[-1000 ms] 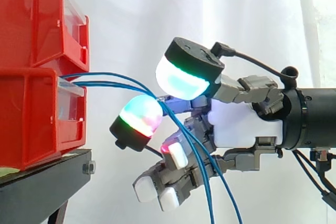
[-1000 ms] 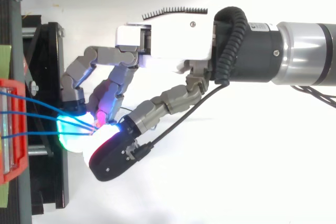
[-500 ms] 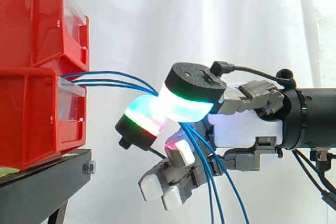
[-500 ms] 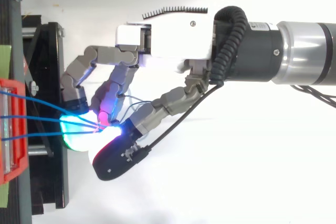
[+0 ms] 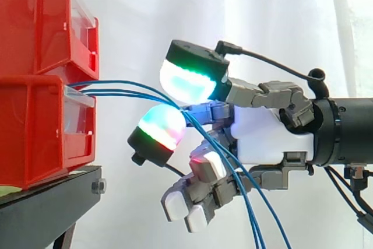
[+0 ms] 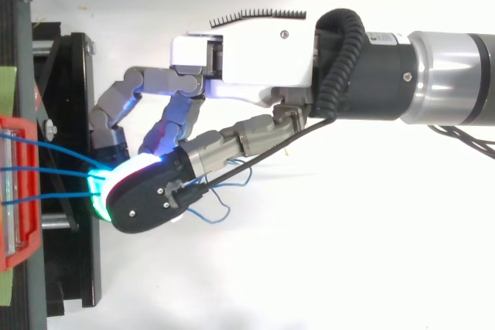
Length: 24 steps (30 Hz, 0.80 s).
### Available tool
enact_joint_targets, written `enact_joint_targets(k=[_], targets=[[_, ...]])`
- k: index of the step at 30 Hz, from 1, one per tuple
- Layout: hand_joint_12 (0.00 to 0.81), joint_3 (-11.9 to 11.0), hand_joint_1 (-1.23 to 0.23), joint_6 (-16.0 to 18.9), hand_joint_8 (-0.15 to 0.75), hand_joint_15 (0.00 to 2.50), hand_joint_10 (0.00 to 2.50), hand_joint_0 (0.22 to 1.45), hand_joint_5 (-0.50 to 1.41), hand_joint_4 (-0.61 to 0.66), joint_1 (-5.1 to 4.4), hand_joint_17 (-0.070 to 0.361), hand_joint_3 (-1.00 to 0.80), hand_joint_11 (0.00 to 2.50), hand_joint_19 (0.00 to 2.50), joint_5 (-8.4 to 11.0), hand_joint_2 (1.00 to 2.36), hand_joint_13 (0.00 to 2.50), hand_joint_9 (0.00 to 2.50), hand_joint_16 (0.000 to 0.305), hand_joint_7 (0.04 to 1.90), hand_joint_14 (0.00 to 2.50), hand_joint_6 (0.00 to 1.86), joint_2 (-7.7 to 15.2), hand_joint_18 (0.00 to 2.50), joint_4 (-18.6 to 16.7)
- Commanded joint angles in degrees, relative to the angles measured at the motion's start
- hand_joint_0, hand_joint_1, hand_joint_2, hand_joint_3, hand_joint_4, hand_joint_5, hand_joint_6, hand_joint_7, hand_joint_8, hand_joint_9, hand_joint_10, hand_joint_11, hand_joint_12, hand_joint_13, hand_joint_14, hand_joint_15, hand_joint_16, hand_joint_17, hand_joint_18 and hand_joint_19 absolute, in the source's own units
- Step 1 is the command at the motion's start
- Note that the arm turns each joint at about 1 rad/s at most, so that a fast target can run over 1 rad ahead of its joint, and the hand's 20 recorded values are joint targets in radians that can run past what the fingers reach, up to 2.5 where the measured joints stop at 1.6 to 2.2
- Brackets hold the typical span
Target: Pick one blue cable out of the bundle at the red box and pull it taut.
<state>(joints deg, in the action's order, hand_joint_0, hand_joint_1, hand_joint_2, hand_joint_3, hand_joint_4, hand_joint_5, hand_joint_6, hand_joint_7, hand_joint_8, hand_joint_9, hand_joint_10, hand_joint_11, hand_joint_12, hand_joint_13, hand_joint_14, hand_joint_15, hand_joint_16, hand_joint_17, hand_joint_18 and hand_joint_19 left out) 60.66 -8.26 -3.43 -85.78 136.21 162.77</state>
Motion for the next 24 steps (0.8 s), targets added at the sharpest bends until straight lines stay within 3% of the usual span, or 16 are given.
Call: enact_joint_targets(k=[1, 10, 15, 19, 21, 24], targets=[[0.399, 0.0, -0.64, 0.0, 0.44, 0.42, 0.01, 0.57, -0.1, 0.08, 0.01, 0.116, -0.27, 0.65, 0.53, 0.0, 1.02, 0.96, 1.26, 0.051, 0.95, 0.01, 0.88, -0.1, 0.83, 0.0], [0.382, 0.0, -0.8, 0.0, 0.42, 0.41, 0.01, 0.6, -0.13, 0.08, 0.01, 0.115, -0.24, 0.67, 0.49, 0.0, 1.02, 0.91, 1.16, 0.051, 0.89, 0.01, 0.92, 0.0, 0.83, 0.0], [0.374, 0.0, -0.89, 0.0, 0.397, 0.4, 0.01, 0.68, -0.14, -0.04, 0.01, 0.11, -0.25, 0.66, 0.46, 0.0, 1.02, 0.89, 1.09, 0.049, 0.85, 0.01, 0.94, 0.0, 0.82, 0.0], [0.36, 0.0, -0.93, 0.0, 0.361, 0.38, 0.01, 0.76, -0.15, -0.11, 0.01, 0.104, -0.38, 0.65, 0.42, 0.0, 1.01, 0.87, 1.05, 0.046, 0.8, 0.01, 0.95, -0.1, 0.8, 0.0], [0.353, 0.0, -0.96, 0.0, 0.342, 0.38, 0.01, 0.77, -0.16, -0.09, 0.01, 0.103, -0.5, 0.65, 0.41, 0.0, 1.0, 0.86, 1.03, 0.046, 0.79, 0.01, 0.95, 0.0, 0.81, 0.1], [0.351, 0.0, -0.99, 0.0, 0.33, 0.37, 0.01, 0.72, -0.16, -0.02, 0.01, 0.102, -0.5, 0.64, 0.4, 0.0, 1.0, 0.85, 1.02, 0.046, 0.74, 0.01, 0.95, 0.0, 0.8, 0.0]])
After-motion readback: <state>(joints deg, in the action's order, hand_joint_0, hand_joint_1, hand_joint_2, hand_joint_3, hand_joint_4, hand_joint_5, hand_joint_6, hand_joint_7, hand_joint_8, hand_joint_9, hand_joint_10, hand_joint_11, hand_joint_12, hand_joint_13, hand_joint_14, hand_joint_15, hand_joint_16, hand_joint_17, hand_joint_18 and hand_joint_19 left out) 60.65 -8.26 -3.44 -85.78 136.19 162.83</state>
